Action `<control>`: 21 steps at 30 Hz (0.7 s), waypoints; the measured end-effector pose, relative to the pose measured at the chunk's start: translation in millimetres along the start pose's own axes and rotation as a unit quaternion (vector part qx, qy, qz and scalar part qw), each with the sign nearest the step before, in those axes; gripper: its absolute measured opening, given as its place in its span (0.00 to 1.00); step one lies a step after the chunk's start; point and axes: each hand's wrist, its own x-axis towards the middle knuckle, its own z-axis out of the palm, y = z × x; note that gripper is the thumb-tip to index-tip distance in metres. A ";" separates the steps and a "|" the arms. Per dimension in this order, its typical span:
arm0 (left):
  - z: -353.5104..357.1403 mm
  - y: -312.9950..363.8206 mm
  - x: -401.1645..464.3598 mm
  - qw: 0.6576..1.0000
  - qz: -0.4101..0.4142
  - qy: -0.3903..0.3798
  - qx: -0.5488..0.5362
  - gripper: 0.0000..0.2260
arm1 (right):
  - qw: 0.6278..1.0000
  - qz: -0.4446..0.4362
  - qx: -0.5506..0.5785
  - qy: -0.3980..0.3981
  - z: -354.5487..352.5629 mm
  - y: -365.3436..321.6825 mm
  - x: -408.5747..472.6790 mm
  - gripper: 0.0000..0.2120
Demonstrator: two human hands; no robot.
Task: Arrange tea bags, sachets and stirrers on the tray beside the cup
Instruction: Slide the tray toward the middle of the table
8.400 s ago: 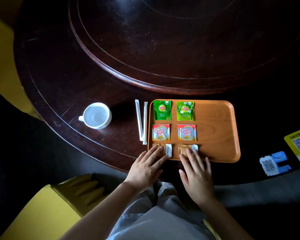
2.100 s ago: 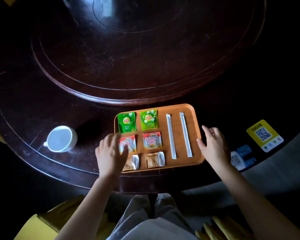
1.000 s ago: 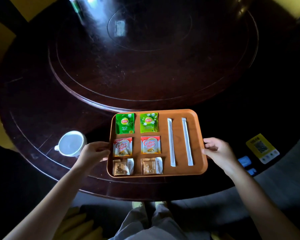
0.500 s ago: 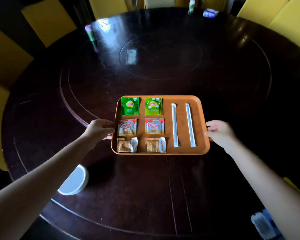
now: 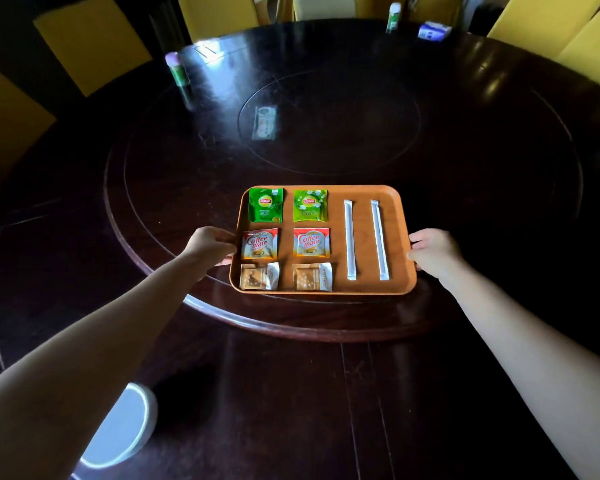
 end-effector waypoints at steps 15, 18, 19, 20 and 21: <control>6.6 -10.9 5.8 0.996 -0.060 -0.023 -0.056 0.11 | 1.000 0.023 0.001 -0.014 1.8 6.6 8.8 0.16; 2.1 -10.4 3.4 0.992 -0.086 -0.034 -0.091 0.10 | 0.998 0.046 0.036 -0.027 -1.4 4.8 7.6 0.12; 0.7 -9.4 1.5 0.989 -0.093 -0.042 -0.109 0.09 | 0.997 0.057 0.048 -0.030 -3.1 4.3 6.8 0.14; -0.6 -8.1 -1.0 0.985 -0.100 -0.052 -0.128 0.09 | 0.996 0.068 0.056 -0.033 -5.5 3.8 4.7 0.16; -2.1 -7.3 -4.4 0.982 -0.107 -0.059 -0.146 0.08 | 0.994 0.076 0.064 -0.034 -8.2 3.7 1.3 0.16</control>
